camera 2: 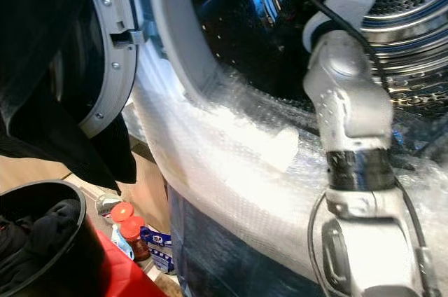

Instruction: Clothes washing

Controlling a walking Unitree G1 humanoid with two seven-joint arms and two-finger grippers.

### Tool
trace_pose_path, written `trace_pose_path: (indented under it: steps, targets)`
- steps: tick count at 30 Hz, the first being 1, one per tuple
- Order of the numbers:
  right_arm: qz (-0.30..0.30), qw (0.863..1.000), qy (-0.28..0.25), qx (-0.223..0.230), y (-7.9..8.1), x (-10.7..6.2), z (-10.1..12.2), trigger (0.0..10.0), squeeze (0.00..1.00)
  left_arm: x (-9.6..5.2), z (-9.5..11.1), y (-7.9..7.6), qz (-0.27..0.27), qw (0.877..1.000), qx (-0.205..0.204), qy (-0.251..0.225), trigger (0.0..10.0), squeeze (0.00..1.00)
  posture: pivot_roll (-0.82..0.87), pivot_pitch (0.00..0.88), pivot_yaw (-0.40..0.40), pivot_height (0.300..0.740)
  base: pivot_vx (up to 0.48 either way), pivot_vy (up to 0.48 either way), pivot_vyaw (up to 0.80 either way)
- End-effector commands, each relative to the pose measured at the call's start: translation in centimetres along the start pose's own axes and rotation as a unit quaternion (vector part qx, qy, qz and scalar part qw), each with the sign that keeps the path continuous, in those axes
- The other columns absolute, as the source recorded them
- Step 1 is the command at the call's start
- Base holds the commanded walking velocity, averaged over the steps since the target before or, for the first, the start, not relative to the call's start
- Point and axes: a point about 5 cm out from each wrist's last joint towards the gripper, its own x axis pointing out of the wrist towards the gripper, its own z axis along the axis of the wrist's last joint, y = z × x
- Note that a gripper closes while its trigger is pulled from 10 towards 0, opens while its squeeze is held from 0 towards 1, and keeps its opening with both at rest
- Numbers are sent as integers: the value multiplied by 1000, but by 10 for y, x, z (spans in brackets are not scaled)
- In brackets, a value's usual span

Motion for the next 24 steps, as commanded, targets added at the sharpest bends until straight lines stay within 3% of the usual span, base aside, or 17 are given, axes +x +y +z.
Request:
trace_pose_path:
  steps: [1, 5, 9, 12, 21, 24]
  targets:
    - [-16, 1000, -8, -10, -11, -6, 5, 10000, 0, -2, -18, -1, -5, 999, 2, 37, 10000, 0, -89, 0, 18, 740, 0, 0, 0]
    - [16, 999, -42, -2, -11, -14, 14, 10000, 0, -2, -17, -1, -5, 999, 3, 37, 10000, 0, -94, 0, 20, 740, 0, 0, 0]
    - [106, 992, -67, 20, 8, -26, 25, 10000, 0, -2, -15, -1, -6, 999, 4, 35, 10000, 0, -98, 0, 19, 740, 0, 0, 0]
    - [113, 991, -74, 24, 10, -29, 27, 10000, 0, -2, -15, -1, -6, 999, 3, 34, 10000, 0, -94, 0, 14, 740, 0, 0, 0]
    - [160, 977, -99, 99, 8, -41, 42, 10000, 0, -2, -17, -6, -8, 999, -5, 37, 10000, 0, -91, 0, 7, 740, 0, 0, 0]
    - [179, 975, -101, 89, 9, -44, 42, 10000, 0, -2, -18, -6, -8, 999, -4, 38, 10000, 0, -93, 0, 7, 740, 0, 0, 0]
